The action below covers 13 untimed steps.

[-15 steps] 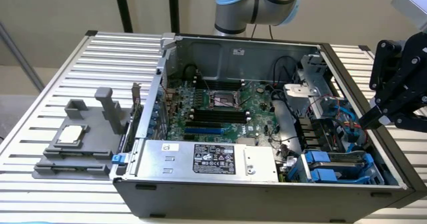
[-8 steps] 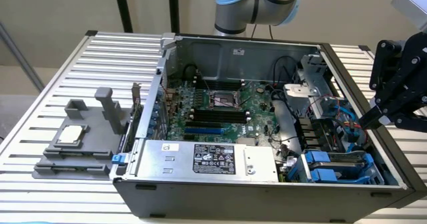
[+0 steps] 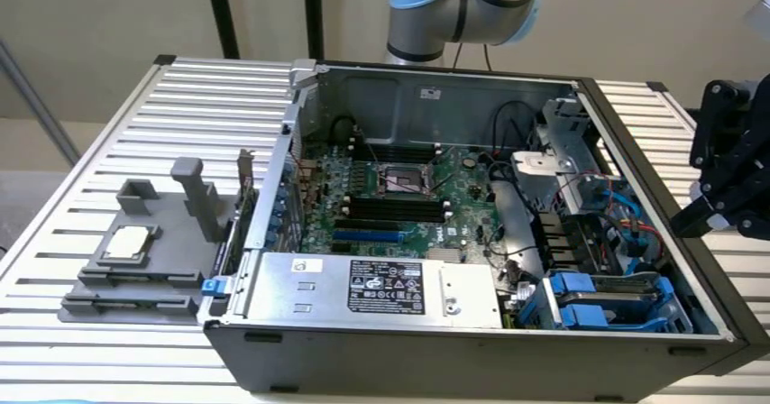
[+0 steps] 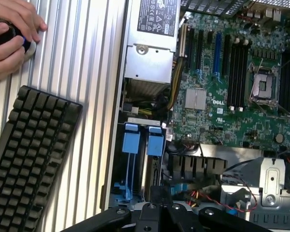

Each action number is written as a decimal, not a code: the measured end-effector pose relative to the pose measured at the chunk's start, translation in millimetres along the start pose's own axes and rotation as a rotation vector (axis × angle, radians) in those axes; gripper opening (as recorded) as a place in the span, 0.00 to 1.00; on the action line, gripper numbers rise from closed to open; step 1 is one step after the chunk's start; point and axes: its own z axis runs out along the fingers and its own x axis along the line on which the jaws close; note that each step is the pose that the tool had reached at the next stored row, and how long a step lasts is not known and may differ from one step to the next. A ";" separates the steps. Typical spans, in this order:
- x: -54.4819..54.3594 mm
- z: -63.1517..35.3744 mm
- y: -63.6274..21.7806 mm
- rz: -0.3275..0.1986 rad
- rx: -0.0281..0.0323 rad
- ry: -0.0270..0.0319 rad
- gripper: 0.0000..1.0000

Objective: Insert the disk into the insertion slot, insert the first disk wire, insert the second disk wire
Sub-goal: 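Insert the first disk wire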

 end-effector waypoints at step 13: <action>1.6 23.1 -11.6 -0.018 -0.0021 0.0021 0.11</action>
